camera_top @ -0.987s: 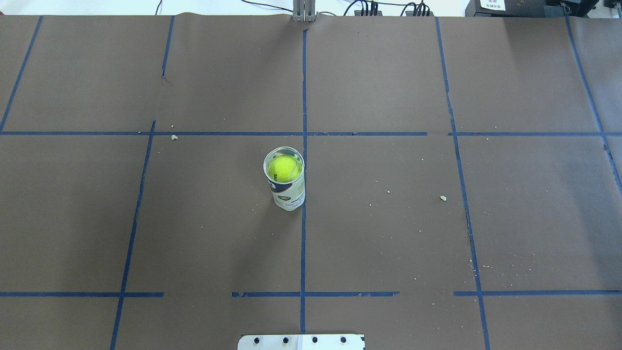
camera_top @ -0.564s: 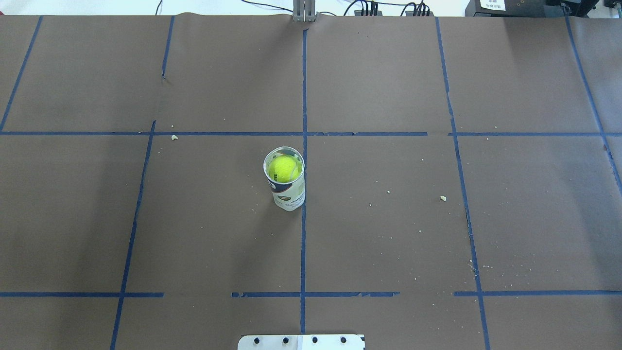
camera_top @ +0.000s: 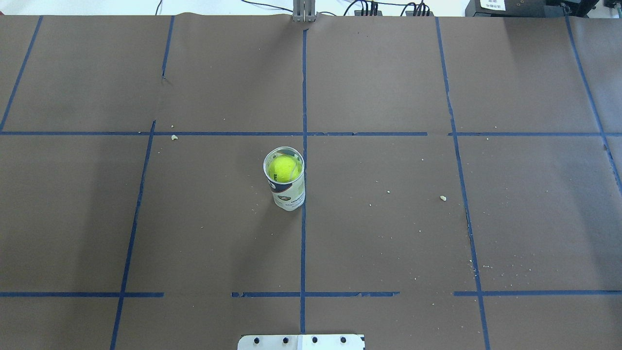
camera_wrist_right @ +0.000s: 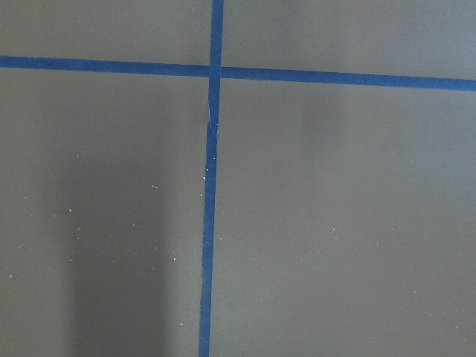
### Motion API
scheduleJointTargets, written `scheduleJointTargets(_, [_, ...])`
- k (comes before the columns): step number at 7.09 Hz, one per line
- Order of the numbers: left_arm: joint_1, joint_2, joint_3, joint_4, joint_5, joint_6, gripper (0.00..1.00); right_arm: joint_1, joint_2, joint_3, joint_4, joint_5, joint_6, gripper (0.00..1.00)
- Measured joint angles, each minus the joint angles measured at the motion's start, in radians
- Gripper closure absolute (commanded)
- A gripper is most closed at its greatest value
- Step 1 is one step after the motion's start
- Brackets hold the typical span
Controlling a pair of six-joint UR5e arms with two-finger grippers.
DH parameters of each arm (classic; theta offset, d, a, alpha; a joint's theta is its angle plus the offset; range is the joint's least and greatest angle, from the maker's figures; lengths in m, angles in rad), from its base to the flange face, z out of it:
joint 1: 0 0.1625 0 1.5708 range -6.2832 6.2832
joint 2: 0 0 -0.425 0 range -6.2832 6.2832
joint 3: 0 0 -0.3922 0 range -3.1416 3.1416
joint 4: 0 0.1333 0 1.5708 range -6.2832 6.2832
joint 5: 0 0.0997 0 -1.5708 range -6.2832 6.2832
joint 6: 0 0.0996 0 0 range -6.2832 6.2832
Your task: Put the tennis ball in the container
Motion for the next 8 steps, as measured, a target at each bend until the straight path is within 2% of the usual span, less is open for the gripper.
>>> scheduleJointTargets(2, [0.005, -0.006, -0.036, -0.005, -0.004, -0.122, 0.00, 0.000, 0.000, 0.000, 0.000, 0.000, 0.000, 0.00])
scheduleJointTargets(8, [0.019, -0.006, -0.067, -0.003, -0.011, -0.140, 0.00, 0.000, 0.000, 0.000, 0.000, 0.000, 0.000, 0.00])
